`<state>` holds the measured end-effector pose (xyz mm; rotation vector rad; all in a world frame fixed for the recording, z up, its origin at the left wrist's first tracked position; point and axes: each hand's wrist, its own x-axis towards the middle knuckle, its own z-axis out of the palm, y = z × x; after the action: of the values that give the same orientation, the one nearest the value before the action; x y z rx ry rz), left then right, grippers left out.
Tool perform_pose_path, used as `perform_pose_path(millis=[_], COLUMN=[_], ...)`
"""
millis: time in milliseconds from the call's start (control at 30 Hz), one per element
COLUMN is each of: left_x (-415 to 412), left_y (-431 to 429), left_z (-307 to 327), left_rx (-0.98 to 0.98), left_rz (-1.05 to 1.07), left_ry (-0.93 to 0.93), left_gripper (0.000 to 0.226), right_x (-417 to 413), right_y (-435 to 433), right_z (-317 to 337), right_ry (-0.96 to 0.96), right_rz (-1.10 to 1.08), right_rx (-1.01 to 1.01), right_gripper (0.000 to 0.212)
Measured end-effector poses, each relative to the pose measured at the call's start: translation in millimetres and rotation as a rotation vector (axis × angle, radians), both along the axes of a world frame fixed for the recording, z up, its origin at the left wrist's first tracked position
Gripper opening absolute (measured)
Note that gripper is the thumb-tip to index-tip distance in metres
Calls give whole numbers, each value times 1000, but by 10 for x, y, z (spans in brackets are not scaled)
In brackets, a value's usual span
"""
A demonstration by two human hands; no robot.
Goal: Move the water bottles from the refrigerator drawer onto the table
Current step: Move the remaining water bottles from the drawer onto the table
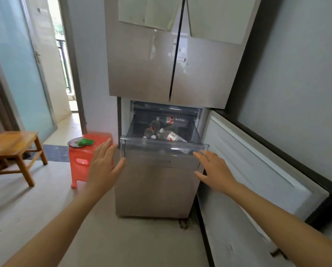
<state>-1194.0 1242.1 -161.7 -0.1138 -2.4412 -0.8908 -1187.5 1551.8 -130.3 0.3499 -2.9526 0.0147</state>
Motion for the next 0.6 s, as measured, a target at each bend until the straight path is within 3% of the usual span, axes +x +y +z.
perform_pose_path(millis=[200, 367, 600], left_x=[-906, -1315, -1770], left_y=[-15, 22, -20], left_z=[64, -40, -71], left_rx=[1, -4, 40], left_rz=[-9, -70, -3], left_ry=[-1, -62, -87], left_gripper=[42, 41, 34], right_x=[-856, -1315, -2016], right_y=[-89, 12, 112], right_z=[80, 24, -45], right_ry=[10, -37, -47], right_rz=[-60, -122, -132], right_rx=[-61, -138, -257], right_gripper=[65, 63, 64])
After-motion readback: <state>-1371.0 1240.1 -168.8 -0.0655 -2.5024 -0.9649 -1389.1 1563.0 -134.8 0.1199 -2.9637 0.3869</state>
